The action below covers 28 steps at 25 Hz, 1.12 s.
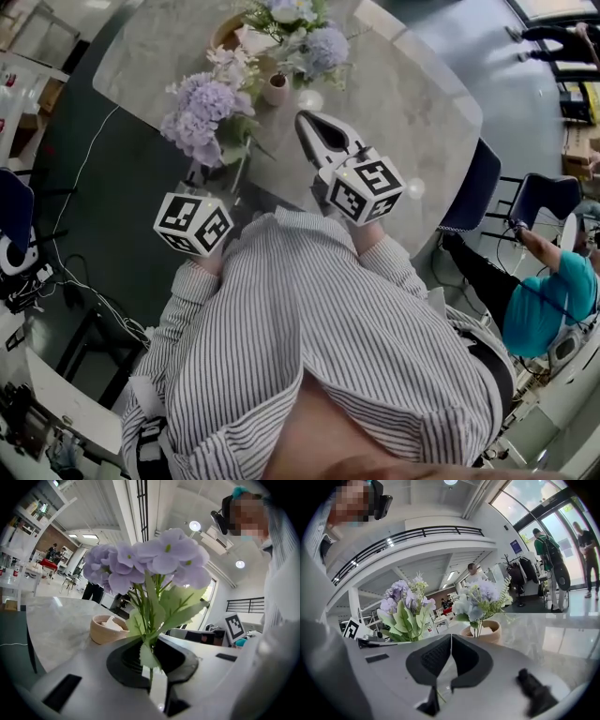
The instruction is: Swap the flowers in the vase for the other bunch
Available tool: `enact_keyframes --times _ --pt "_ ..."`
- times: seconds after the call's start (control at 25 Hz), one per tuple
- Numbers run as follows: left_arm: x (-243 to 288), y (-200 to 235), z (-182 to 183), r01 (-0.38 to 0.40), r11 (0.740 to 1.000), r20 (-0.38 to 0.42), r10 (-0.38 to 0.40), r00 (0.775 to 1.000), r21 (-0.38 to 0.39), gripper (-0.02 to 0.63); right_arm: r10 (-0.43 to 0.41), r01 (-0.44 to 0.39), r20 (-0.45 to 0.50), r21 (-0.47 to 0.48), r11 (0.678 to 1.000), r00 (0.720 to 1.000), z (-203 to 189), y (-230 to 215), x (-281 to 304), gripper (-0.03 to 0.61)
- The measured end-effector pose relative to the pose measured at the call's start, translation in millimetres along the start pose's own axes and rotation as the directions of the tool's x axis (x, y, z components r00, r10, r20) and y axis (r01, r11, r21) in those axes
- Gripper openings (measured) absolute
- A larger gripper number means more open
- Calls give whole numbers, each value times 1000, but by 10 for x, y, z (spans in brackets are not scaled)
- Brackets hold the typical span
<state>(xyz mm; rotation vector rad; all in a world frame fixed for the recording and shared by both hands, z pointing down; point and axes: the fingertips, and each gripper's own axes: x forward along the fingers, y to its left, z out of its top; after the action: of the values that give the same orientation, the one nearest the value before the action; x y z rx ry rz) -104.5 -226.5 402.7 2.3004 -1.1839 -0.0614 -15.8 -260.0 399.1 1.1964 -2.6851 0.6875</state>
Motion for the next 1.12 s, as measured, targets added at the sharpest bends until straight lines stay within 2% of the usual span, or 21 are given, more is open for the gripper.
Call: enact_keyframes --times 0.56,0.6,0.68,0.84,0.96,1.12 --pt "371 186 14 -8 1000 -30 7 1000 -26 49 27 -26 -24 36 999 999 -30 -403 353 20" --pt "387 189 19 -10 1000 -29 9 1000 -29 49 34 -33 -32 40 999 999 -41 -412 375 27" --pt "394 200 -3 -14 999 -30 13 999 -39 49 43 -40 -43 55 998 998 -92 -422 408 102" --pt "421 274 -52 -17 999 -37 15 999 -52 49 19 -17 -29 65 998 999 -127 -495 490 106" --pt "446 309 -39 -27 998 -40 24 999 -62 49 -21 22 -17 63 998 1000 -83 -594 532 144" --pt "479 336 -58 -34 997 -44 31 999 -64 49 -26 26 3 75 997 1000 -77 -674 576 173"
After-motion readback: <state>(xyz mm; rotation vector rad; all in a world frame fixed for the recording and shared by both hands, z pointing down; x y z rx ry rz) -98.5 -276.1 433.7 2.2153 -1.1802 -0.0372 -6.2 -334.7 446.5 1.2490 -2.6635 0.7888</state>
